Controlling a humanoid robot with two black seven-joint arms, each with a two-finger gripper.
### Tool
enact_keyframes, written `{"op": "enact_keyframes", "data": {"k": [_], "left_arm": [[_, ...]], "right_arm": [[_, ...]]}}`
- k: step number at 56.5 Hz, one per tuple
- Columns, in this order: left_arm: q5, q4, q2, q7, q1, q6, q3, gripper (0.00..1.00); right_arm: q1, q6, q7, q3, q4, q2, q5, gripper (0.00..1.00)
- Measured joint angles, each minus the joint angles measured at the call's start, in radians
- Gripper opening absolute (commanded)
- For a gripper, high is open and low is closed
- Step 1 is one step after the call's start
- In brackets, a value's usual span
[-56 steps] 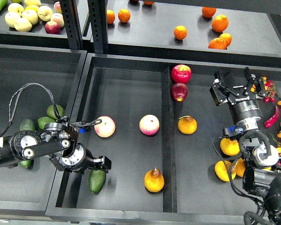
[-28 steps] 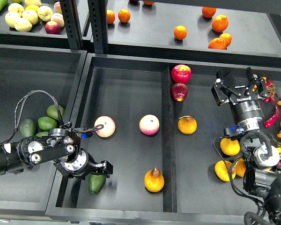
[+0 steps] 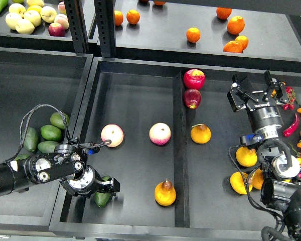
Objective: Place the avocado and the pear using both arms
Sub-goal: 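Lower the left gripper and close it around the green avocado, then carry the avocado into the avocado bin and open the left gripper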
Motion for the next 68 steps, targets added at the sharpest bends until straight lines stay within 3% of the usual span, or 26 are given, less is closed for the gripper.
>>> {"op": "enact_keyframes", "data": {"k": [14,29,45,68], "left_arm": [[0.000,0.027,-0.019,0.000,0.023,0.000,-0.046,0.53],[0.002,0.030,-0.021,0.000,0.026,0.000,-0.087,0.43],[-0.004,0.014,-0.003,0.000,-0.013,-0.001,-0.122,0.43],[-0.013,0.014,0.171,0.000,-0.080,0.000,-0.208,0.45]], "right_arm": [[0.000,0.000,0.000,0.003,0.000,0.000,0.000,0.99],[-0.004,0.000,0.000,0.006,0.000,0.000,0.000,0.99],[-0.006,0.000,-0.001,0.006,0.000,0.000,0.000,0.99],[-0.011,0.000,-0.012,0.003,0.000,0.000,0.003,0.99]]}}
